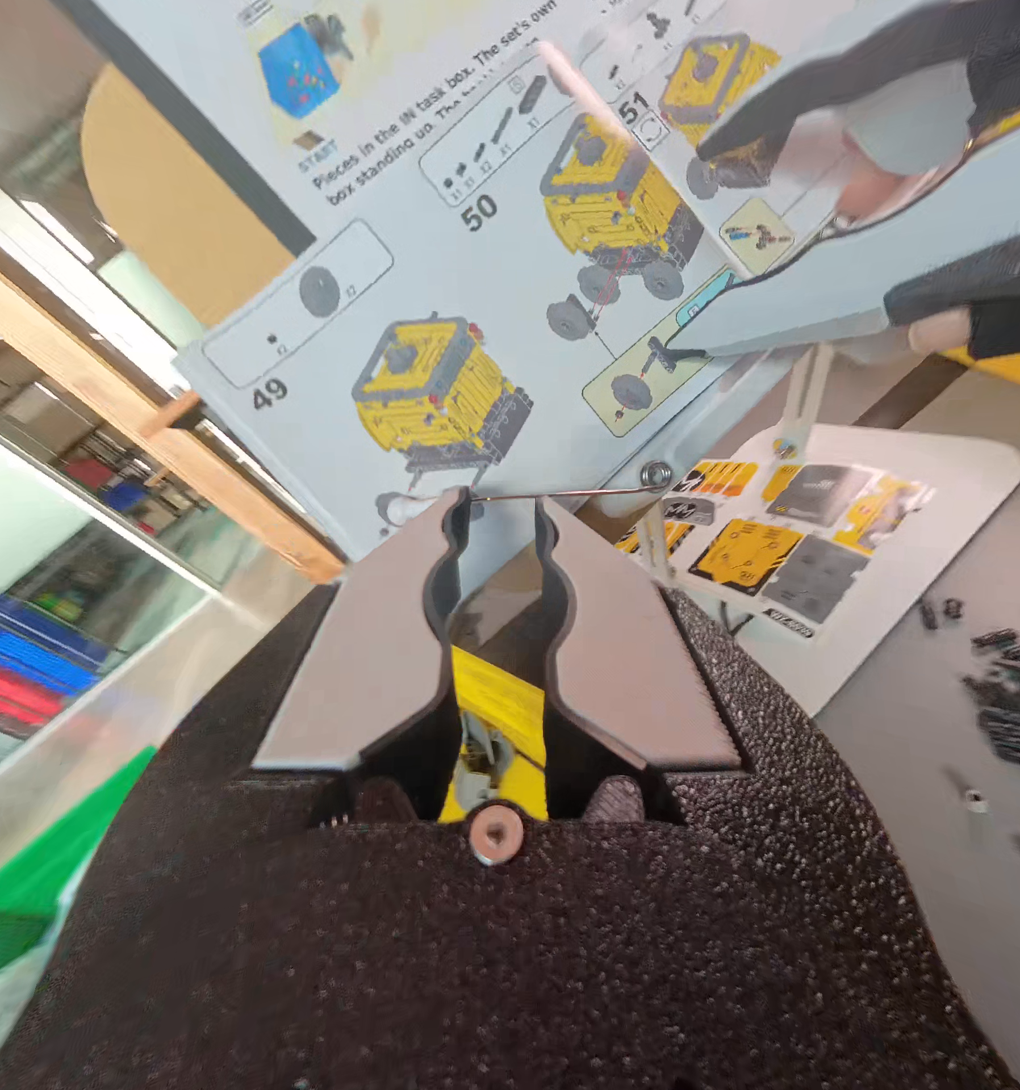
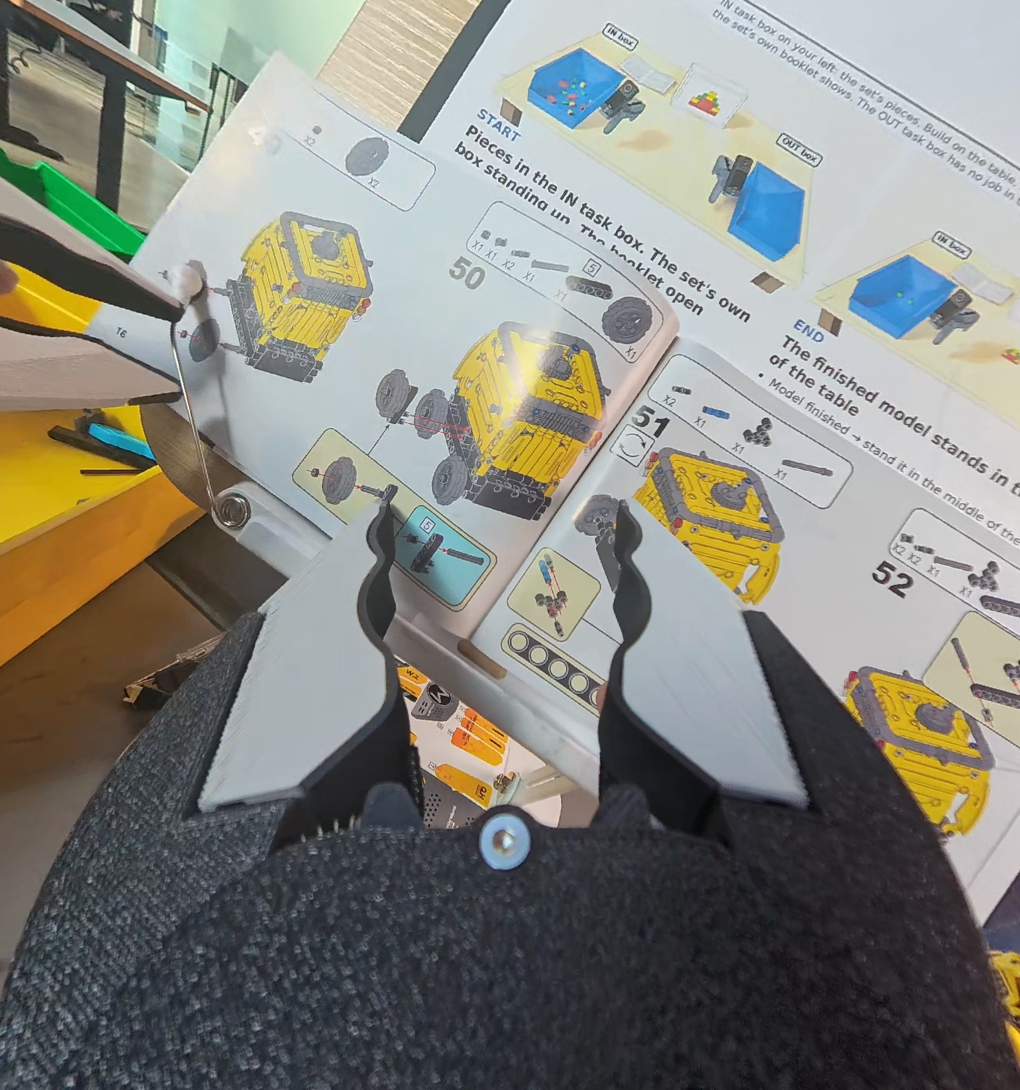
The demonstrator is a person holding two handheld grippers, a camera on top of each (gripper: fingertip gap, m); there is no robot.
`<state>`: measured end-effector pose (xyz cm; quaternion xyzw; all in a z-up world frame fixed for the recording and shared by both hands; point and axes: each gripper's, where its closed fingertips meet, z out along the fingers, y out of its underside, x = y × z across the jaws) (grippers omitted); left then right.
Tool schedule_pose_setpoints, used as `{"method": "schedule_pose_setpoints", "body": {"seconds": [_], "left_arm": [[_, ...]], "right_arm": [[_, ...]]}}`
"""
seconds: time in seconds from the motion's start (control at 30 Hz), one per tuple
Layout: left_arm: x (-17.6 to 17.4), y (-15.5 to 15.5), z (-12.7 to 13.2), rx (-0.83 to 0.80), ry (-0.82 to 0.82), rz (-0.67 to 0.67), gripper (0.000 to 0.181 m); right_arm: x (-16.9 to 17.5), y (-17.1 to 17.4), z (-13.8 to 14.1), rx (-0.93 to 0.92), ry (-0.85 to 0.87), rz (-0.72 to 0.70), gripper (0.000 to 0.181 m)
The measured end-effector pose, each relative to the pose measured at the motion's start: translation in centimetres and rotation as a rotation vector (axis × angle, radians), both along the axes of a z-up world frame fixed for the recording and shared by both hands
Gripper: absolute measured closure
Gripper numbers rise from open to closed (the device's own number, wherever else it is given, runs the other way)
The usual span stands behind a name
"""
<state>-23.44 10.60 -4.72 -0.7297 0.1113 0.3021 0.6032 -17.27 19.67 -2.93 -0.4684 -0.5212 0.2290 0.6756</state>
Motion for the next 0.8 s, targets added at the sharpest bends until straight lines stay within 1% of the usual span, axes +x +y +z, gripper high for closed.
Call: {"method": "schedule_pose_setpoints", "body": {"seconds": [0.07, 0.1, 0.13, 0.17, 0.2, 0.27, 0.37, 0.4, 0.43, 0.5, 0.57, 0.7, 0.73, 0.8], "left_arm": [[0.6, -0.3, 0.2, 0.084, -0.218, -0.074, 0.154], [0.4, -0.4, 0.7, 0.13, -0.324, -0.088, 0.154], [-0.3, -0.5, 1.2, 0.163, -0.4, -0.069, 0.156], [-1.2, -0.5, 1.4, 0.175, -0.449, -0.037, 0.157], [-1.9, -0.5, 1.5, 0.175, -0.477, -0.011, 0.167], [-3.0, -0.7, 1.9, 0.184, -0.508, 0.041, 0.161], [-2.2, -1.9, 3.5, 0.276, -0.566, 0.038, 0.159], [-2.0, -2.3, 3.4, 0.284, -0.599, 0.052, 0.161], [-1.5, -2.4, 2.7, 0.259, -0.65, 0.053, 0.161], [-0.2, -2.0, 0.6, 0.166, -0.782, 0.017, 0.152], [0.3, -1.4, -0.6, 0.134, -0.867, -0.006, 0.151], [0.0, 0.7, -0.5, 0.107, -0.856, 0.018, 0.161], [0.1, 1.3, -0.2, 0.095, -0.823, 0.03, 0.173], [1.1, 2.6, 0.8, 0.056, -0.702, 0.021, 0.179]], "right_arm": [[0.0, 0.0, 0.0, 0.005, 0.005, -0.001, 0.106], [0.0, 0.0, 0.0, 0.006, 0.006, -0.002, 0.106], [0.0, 0.0, 0.0, 0.007, 0.006, -0.003, 0.106], [0.0, 0.0, 0.0, 0.007, 0.004, -0.003, 0.106], [0.1, 0.0, 0.0, 0.006, 0.002, -0.002, 0.106], [0.1, -0.1, 0.0, 0.006, -0.005, 0.002, 0.107], [0.3, -0.1, -0.1, 0.006, -0.007, 0.006, 0.107], [0.3, 0.0, -0.1, 0.008, -0.007, 0.006, 0.107], [0.2, 0.0, -0.1, 0.009, -0.006, 0.006, 0.107], [0.2, 0.0, -0.1, 0.01, -0.006, 0.005, 0.107], [0.2, 0.0, -0.1, 0.007, -0.006, 0.004, 0.107], [0.2, -0.1, -0.1, 0.002, -0.012, 0.009, 0.107], [0.2, -0.1, -0.1, 0.002, -0.016, 0.013, 0.107], [0.2, -0.3, -0.3, 0.006, -0.024, 0.033, 0.104]]}}
